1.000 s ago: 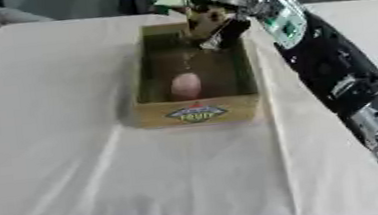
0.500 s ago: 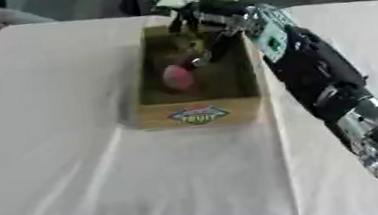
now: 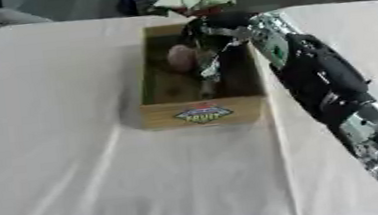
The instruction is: Pick up objects on the table and place them in the box.
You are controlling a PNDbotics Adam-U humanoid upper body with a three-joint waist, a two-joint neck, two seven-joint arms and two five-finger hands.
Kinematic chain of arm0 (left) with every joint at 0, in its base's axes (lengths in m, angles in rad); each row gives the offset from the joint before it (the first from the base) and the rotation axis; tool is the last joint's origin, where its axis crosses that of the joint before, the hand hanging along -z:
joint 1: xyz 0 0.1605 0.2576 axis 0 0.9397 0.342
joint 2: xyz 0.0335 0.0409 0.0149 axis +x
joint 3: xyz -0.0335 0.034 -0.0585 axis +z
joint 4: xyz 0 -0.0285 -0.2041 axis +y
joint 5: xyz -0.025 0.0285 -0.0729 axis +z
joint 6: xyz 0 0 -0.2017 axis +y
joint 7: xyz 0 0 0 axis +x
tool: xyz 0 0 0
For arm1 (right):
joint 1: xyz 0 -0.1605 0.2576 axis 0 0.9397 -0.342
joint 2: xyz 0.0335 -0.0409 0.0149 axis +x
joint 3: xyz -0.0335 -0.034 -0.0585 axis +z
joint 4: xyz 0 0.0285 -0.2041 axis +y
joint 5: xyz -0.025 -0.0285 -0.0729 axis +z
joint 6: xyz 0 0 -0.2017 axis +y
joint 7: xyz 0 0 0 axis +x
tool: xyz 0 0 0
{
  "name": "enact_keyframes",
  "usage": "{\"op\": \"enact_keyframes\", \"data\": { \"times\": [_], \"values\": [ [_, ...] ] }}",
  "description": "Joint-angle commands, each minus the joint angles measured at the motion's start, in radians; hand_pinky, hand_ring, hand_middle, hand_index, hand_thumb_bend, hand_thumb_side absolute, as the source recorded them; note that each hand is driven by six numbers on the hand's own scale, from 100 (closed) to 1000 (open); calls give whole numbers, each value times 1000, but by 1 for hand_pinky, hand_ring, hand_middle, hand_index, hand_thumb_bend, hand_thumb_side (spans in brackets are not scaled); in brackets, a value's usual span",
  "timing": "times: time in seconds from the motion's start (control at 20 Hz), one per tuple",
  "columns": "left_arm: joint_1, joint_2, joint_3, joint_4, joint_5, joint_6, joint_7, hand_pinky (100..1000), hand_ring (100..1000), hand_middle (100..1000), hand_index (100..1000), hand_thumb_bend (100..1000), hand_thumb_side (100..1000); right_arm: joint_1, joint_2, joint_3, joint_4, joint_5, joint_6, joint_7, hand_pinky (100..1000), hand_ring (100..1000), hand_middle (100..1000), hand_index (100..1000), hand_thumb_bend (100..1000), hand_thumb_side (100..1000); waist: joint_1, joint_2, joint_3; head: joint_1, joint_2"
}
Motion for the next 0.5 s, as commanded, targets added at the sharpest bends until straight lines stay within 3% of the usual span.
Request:
{"op": "enact_keyframes", "data": {
  "times": [0.05,0.3,0.5],
  "values": [
    [-1,9,11,-8,-2,1,4,528,577,556,775,189,851,-15,-51,8,-77,-104,-20,-15,757,790,828,869,474,478,3,-19,-10,12,-2],
    [8,4,17,0,-6,1,10,528,576,554,774,189,854,28,-115,39,-205,-367,0,28,726,762,814,846,464,403,2,-23,-40,34,6],
    [15,-1,23,5,-10,1,14,527,575,553,772,190,858,113,-176,44,-350,-625,101,70,696,737,801,824,425,362,4,-20,-64,52,8]
  ]
}}
